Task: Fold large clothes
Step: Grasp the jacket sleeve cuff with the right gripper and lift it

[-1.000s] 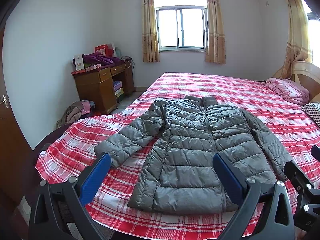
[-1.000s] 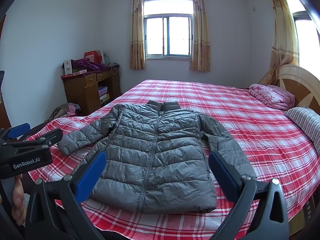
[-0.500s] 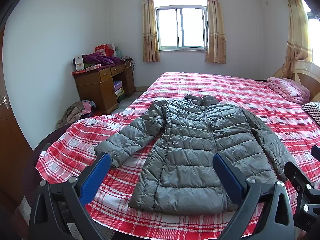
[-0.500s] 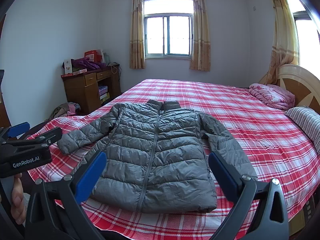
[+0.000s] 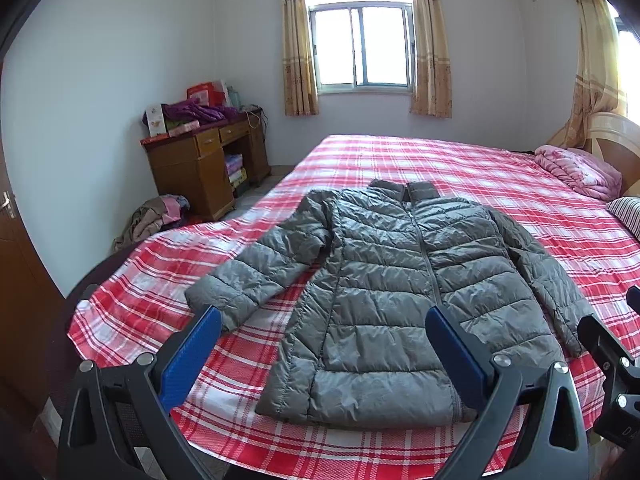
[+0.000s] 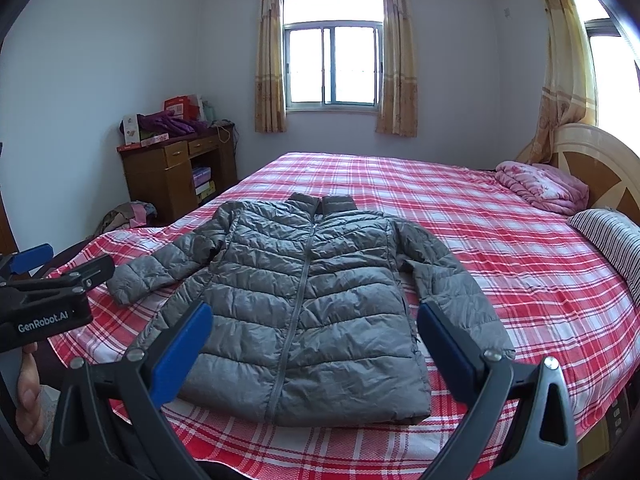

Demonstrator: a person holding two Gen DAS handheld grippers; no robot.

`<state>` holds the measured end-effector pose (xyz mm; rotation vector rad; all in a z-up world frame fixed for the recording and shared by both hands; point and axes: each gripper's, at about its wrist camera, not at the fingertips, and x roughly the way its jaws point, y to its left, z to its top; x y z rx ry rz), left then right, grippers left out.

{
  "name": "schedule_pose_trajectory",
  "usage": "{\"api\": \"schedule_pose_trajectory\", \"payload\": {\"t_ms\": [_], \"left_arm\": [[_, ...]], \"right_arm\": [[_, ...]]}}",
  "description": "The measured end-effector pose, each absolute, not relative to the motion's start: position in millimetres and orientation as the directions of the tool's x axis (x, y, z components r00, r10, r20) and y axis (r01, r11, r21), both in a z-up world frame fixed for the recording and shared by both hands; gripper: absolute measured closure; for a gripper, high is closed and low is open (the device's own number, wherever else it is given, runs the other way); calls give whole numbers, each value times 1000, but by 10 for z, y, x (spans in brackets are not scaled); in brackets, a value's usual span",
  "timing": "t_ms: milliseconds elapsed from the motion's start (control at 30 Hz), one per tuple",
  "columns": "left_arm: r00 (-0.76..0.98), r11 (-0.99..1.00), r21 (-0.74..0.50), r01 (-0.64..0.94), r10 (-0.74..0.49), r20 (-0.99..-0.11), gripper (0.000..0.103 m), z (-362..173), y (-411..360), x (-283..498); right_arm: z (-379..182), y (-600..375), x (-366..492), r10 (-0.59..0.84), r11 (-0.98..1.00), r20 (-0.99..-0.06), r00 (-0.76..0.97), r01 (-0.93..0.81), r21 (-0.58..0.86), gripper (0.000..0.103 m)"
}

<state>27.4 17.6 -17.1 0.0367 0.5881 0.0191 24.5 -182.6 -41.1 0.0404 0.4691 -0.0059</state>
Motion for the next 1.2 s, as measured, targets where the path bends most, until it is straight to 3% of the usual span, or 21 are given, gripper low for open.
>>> {"api": "schedule_pose_trajectory", "payload": {"t_ms": [167, 333, 500, 767, 967, 1000, 1033, 1067, 1133, 1200], "left_arm": [[801, 998, 51, 36, 2, -599, 1, -364, 133, 577], [793, 994, 105, 43, 30, -609, 1, -510, 40, 935], [778, 990, 117, 79, 12, -628, 1, -659, -29, 1385], [767, 987, 158, 18, 87, -635, 1, -999, 57, 2084], [717, 986, 166, -15, 126, -686, 1, -1245, 71, 2486], [713, 985, 172, -15, 131, -688, 1, -1265, 59, 2528], [710, 983, 184, -13, 138, -691, 1, -1288, 34, 2585], [709, 981, 192, -12, 143, -691, 1, -1302, 16, 2617], [706, 977, 211, -8, 155, -691, 1, -1327, -20, 2709], [703, 974, 224, -12, 168, -692, 1, -1344, -41, 2810]], "right_arm": [[-554, -2027, 440, 31, 997, -485, 874, 5, 74, 0], [-821, -2499, 678, -27, 983, -545, 838, 121, 138, 0], [-1170, -3139, 873, -119, 944, -621, 775, 283, 173, 8], [-1845, -4171, 997, -177, 806, -762, 623, 536, 252, 19], [-2055, -4317, 1122, -156, 782, -782, 604, 558, 276, 25], [-2053, -4292, 1135, -159, 792, -774, 613, 547, 271, 30], [-2056, -4271, 1148, -149, 801, -767, 624, 531, 276, 49], [-2059, -4253, 1161, -138, 811, -764, 630, 514, 278, 62], [-2080, -4278, 1184, -114, 821, -752, 650, 488, 297, 74], [-2100, -4360, 1226, -100, 823, -745, 660, 476, 310, 80]]}}
